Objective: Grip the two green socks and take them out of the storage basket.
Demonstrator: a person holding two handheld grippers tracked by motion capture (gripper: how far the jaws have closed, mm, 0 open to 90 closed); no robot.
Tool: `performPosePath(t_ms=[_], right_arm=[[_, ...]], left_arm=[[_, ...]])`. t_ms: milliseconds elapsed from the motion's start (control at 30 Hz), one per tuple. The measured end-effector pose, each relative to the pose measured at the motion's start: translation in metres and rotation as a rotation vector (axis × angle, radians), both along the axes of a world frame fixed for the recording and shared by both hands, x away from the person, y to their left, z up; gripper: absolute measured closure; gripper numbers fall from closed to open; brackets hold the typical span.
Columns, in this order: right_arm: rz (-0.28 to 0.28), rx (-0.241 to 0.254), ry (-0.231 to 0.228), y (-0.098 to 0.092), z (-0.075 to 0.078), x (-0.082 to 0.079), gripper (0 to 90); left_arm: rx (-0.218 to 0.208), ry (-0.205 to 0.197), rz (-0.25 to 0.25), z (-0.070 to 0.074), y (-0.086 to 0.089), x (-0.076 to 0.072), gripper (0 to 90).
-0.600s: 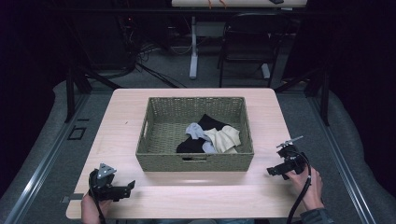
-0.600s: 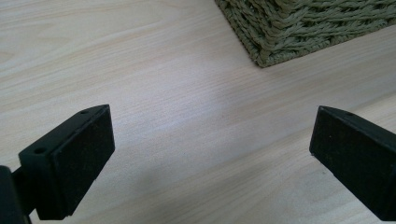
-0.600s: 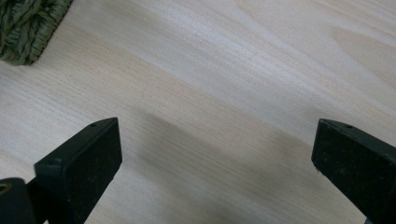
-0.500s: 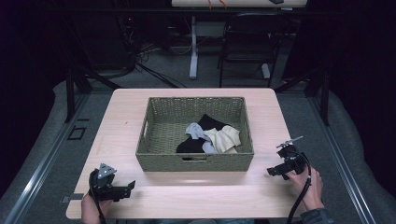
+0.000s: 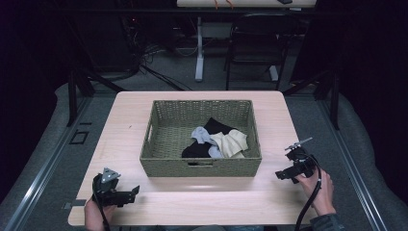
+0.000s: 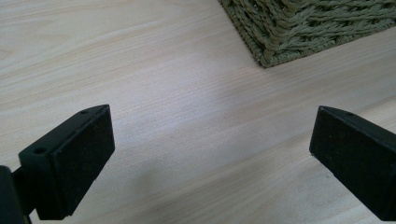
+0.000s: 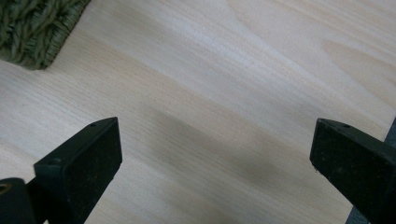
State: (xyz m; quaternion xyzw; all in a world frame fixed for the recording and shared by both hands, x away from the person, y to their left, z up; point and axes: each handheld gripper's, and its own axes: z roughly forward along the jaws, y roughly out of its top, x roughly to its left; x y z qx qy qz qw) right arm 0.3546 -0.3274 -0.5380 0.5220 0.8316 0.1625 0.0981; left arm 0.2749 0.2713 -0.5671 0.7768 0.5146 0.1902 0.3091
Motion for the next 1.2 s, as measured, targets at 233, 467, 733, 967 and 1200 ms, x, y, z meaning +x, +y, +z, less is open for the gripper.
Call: performPosePath(t_ms=[233,467,733,967,1200], right_arm=[[0.022,0.025,0.020,0.003,0.009,0.005,2.2],[0.034,0.074,0.012,0.002,0.032,0.007,2.9],[0.061,0.127,0.014,0.007,0.050,0.018,3.4],[0.092,0.146,0.005,0.014,0.070,0.027,3.7],[0.091,0.156,-0.013,0.015,0.087,0.035,4.3]], left_arm=[[-0.003,0.003,0.001,0.000,0.003,0.001,0.0],[-0.012,-0.013,-0.003,0.002,0.003,-0.003,0.0],[-0.005,-0.006,0.001,0.001,0.004,-0.002,0.0],[0.000,-0.006,0.005,0.000,0.003,-0.002,0.0],[-0.008,-0.005,0.007,0.000,0.005,-0.003,0.0]])
